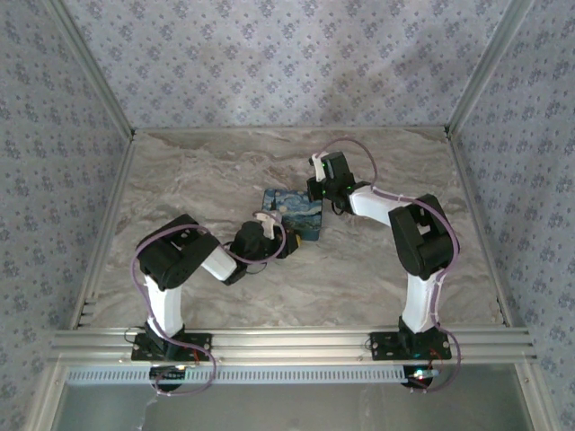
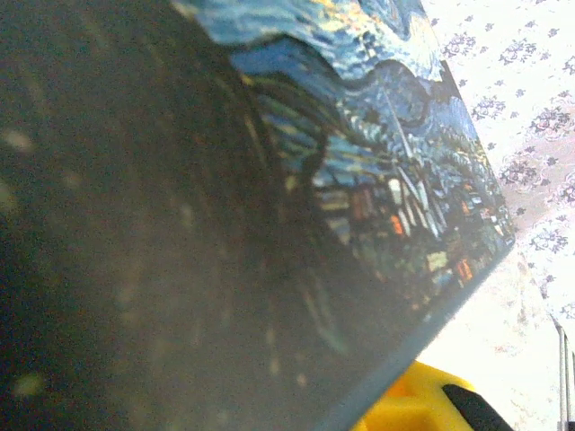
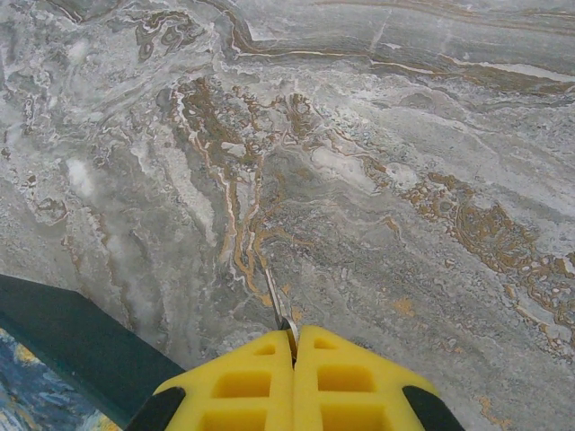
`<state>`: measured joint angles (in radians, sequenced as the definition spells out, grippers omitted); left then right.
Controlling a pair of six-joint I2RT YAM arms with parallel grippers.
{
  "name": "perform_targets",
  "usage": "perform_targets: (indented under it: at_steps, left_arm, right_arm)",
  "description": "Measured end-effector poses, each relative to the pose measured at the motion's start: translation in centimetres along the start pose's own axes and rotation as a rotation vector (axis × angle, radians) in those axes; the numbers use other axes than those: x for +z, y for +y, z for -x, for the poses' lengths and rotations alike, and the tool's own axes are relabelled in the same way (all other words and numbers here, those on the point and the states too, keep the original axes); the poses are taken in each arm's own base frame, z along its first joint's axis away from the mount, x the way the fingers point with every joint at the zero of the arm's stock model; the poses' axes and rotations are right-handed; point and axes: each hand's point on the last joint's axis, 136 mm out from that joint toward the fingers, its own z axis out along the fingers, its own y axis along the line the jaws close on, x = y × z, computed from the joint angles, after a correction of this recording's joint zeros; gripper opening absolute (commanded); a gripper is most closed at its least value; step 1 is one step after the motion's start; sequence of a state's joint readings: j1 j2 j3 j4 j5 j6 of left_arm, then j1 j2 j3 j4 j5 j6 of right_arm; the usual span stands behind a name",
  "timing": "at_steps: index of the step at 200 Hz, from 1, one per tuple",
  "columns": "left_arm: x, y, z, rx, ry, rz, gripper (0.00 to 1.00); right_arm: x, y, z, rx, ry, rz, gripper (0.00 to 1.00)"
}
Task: Unlock a padlock with a key
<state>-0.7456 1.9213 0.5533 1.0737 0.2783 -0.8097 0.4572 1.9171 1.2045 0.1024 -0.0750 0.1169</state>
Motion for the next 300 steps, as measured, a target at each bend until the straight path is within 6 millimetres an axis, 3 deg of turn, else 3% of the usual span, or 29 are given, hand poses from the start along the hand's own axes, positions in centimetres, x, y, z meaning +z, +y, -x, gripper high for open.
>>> perform_targets:
  at_steps: [36, 89, 127, 174, 201, 224, 242, 272, 300]
  left_arm:
    - [-0.3, 0.1, -0.1, -0.005, 0.024, 0.000, 0.21]
    - [-0.8, 0.2, -0.4, -0.015, 0.063, 0.023, 0.35]
    - [-0.6, -0.4, -0.2, -0.015, 0.056, -0.007, 0.42]
    - [-0.2, -0.5, 0.1, -0.010, 0.048, -0.019, 0.43]
    - [-0.2, -0.5, 0.1, -0.010, 0.048, -0.020, 0.44]
    - [-0.2, -0.6, 0.1, -0.010, 0.047, -0.021, 0.45]
    - [-0.1, -0.7, 0.2, -0.006, 0.042, -0.031, 0.46]
    - [0.0, -0.8, 0.3, -0.002, 0.035, -0.045, 0.49]
    - [0.0, -0.9, 0.4, 0.000, 0.032, -0.048, 0.51]
  right_arm:
    - [-0.1, 0.0, -0.1, 0.002, 0.003, 0.002, 0.00]
    - [-0.9, 0.1, -0.7, 0.012, 0.028, 0.006, 0.00]
    - [-2.6, 0.1, -1.3, 0.032, 0.042, -0.002, 0.00]
    - [-5.7, -2.7, -2.2, 0.092, 0.055, -0.116, 0.00]
    - [-6.7, -4.5, -3.7, 0.130, 0.088, -0.189, 0.00]
    - [-6.7, -4.9, -5.3, 0.156, 0.125, -0.208, 0.00]
    - [-6.5, -4.2, -6.2, 0.155, 0.147, -0.194, 0.00]
    - [-5.2, -2.4, -6.2, 0.135, 0.164, -0.153, 0.00]
    - [-3.9, -2.2, -5.2, 0.138, 0.161, -0.136, 0.00]
